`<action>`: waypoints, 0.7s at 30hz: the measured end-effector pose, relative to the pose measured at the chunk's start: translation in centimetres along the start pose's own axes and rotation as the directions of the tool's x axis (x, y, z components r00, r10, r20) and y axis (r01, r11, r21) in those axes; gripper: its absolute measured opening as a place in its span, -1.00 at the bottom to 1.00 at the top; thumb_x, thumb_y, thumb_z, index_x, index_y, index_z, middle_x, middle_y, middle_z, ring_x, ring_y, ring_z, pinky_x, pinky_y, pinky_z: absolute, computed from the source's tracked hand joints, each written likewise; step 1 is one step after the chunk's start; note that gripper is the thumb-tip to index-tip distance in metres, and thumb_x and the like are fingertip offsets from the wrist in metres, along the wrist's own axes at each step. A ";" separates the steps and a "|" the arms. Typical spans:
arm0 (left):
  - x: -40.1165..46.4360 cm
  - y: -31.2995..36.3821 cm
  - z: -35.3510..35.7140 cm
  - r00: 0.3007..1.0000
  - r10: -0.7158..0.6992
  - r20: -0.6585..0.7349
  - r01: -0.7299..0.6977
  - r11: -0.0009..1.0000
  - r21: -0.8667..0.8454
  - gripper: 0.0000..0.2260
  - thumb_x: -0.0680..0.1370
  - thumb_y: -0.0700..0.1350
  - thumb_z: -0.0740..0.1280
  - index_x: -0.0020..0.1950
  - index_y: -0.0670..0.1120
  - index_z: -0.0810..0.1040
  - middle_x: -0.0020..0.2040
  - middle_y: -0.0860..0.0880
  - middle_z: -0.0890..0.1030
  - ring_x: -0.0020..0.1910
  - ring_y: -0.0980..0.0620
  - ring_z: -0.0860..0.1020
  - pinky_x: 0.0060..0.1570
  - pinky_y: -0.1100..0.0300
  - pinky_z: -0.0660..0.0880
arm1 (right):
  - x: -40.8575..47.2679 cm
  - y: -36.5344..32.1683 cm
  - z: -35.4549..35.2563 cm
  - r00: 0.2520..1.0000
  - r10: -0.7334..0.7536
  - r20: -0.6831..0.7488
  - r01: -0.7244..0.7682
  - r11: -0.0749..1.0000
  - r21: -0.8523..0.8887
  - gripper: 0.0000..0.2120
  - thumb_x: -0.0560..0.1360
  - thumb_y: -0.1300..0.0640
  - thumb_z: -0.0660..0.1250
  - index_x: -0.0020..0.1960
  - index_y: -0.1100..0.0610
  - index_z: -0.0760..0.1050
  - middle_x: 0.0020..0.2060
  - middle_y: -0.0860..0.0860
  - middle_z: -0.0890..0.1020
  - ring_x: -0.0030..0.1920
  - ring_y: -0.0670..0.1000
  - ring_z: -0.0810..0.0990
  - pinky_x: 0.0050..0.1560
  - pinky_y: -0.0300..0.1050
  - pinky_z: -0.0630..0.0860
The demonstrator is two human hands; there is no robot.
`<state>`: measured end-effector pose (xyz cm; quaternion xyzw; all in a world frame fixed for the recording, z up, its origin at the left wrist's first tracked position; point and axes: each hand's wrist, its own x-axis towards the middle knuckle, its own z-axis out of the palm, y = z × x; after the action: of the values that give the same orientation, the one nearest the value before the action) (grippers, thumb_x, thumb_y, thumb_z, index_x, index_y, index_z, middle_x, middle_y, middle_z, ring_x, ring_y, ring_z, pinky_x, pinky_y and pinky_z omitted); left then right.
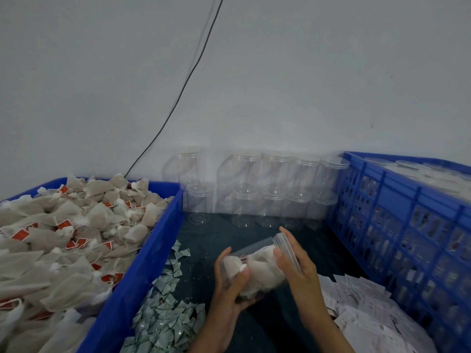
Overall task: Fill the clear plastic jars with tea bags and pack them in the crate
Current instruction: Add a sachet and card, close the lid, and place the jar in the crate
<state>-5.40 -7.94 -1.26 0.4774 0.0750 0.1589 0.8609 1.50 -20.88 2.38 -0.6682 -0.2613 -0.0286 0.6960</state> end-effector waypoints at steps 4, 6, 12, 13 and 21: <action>-0.4 0.8 0.1 0.997 -0.052 -0.054 0.056 0.996 0.070 -0.50 0.28 0.10 0.50 0.19 0.14 0.51 0.09 -0.13 0.65 -0.16 -0.10 0.68 -0.30 0.10 0.55 | -0.6 -0.4 0.4 0.997 -0.063 0.035 0.065 0.996 -0.065 -0.47 0.41 -0.45 0.14 0.33 -0.30 0.34 0.05 0.04 0.44 -0.07 -0.33 0.51 -0.09 -0.46 0.47; -0.8 1.2 0.2 0.991 -0.129 -0.030 0.131 0.989 0.072 -0.54 0.26 0.15 0.50 0.10 0.02 0.61 -0.01 -0.17 0.69 -0.19 -0.09 0.65 -0.36 0.13 0.52 | -0.7 -0.8 0.5 0.993 -0.102 0.054 0.105 0.994 -0.043 -0.59 0.50 -0.25 0.21 0.33 -0.23 0.39 0.06 0.05 0.40 -0.07 -0.30 0.51 -0.14 -0.41 0.51; -1.2 2.5 -0.4 0.870 -0.446 0.212 0.459 0.889 -0.012 -0.43 0.33 0.25 0.38 0.02 -0.23 0.68 -0.16 -0.25 0.61 -0.39 -0.15 0.59 -0.59 0.27 0.43 | -0.5 -1.8 -1.5 0.928 -0.224 0.296 0.251 0.966 -0.057 -0.59 0.43 -0.06 0.33 0.27 -0.08 0.55 0.16 0.04 0.42 0.24 -0.11 0.44 0.22 -0.30 0.41; -1.1 2.5 -0.6 0.839 -0.477 0.261 0.496 0.868 -0.007 -0.42 0.35 0.27 0.36 0.05 -0.22 0.67 -0.20 -0.23 0.59 -0.41 -0.14 0.59 -0.61 0.28 0.41 | -0.5 -1.8 -1.8 0.914 -0.228 0.335 0.263 0.963 -0.060 -0.58 0.43 -0.05 0.35 0.28 -0.05 0.56 0.18 0.05 0.42 0.27 -0.08 0.43 0.27 -0.28 0.37; -0.7 0.9 0.2 0.982 -0.181 0.048 0.177 0.980 0.089 -0.48 0.34 0.06 0.53 0.23 -0.06 0.48 0.04 -0.18 0.66 -0.15 -0.15 0.66 -0.25 0.07 0.60 | -0.7 -1.8 -1.0 0.990 -0.096 0.101 0.103 0.992 -0.073 -0.62 0.49 -0.07 0.24 0.20 0.09 0.59 -0.10 0.06 0.54 -0.07 0.05 0.57 0.09 -0.36 0.46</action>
<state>-6.23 -7.87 -0.38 0.5088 0.1000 0.0640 0.8527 0.54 -22.20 3.77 -0.6816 -0.3267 -0.0409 0.6534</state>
